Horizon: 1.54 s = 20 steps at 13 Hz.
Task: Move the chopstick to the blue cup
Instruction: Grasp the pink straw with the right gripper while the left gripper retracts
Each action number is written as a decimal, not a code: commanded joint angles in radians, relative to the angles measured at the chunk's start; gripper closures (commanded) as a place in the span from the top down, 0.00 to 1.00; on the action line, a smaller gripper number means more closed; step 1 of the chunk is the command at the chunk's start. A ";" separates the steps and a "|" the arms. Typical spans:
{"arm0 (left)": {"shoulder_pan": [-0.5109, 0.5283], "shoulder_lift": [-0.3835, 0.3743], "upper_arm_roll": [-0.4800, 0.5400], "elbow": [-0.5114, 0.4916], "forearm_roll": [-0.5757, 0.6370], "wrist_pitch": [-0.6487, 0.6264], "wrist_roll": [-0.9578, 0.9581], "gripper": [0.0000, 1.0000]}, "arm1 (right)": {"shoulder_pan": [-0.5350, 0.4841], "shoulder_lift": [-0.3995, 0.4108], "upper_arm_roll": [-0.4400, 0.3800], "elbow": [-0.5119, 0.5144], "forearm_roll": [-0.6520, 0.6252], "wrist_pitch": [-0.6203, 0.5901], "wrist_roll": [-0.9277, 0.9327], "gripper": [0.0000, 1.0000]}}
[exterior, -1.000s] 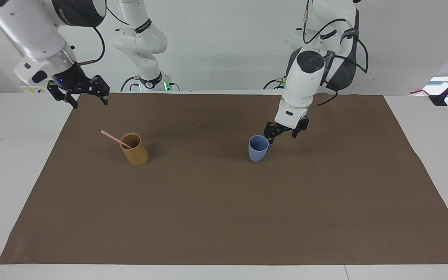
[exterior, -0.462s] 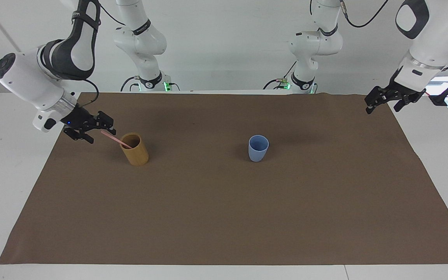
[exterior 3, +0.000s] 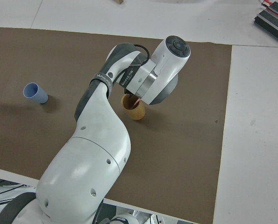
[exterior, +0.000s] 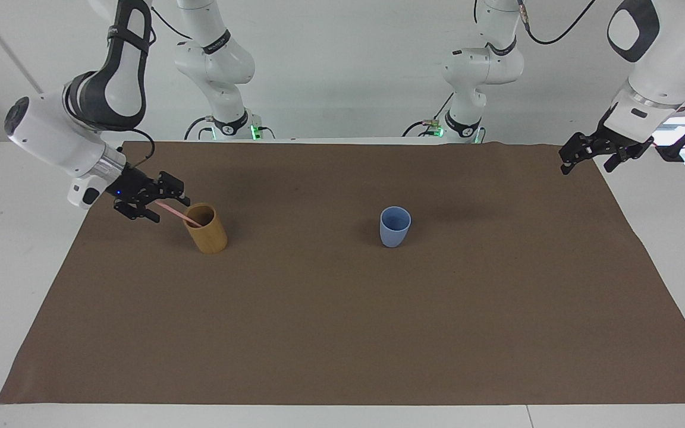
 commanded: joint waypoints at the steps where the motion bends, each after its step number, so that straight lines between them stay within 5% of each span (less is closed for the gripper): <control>1: -0.001 -0.002 -0.001 -0.007 0.006 0.006 -0.029 1.00 | -0.004 -0.033 0.002 -0.043 0.025 0.028 -0.032 0.63; 8: -0.001 -0.011 -0.001 -0.020 0.006 0.005 -0.041 1.00 | 0.004 -0.033 0.002 -0.040 0.024 0.017 -0.021 0.31; 13: -0.001 -0.011 -0.001 -0.020 0.006 0.003 -0.041 1.00 | 0.002 -0.033 0.002 -0.037 0.015 0.008 -0.023 0.00; 17: -0.001 -0.011 -0.001 -0.020 0.006 0.003 -0.041 1.00 | -0.004 -0.023 0.000 0.052 0.013 -0.111 -0.015 0.00; 20: -0.001 -0.011 -0.001 -0.020 0.006 0.003 -0.041 1.00 | 0.003 -0.094 0.011 0.205 -0.086 -0.297 0.066 0.00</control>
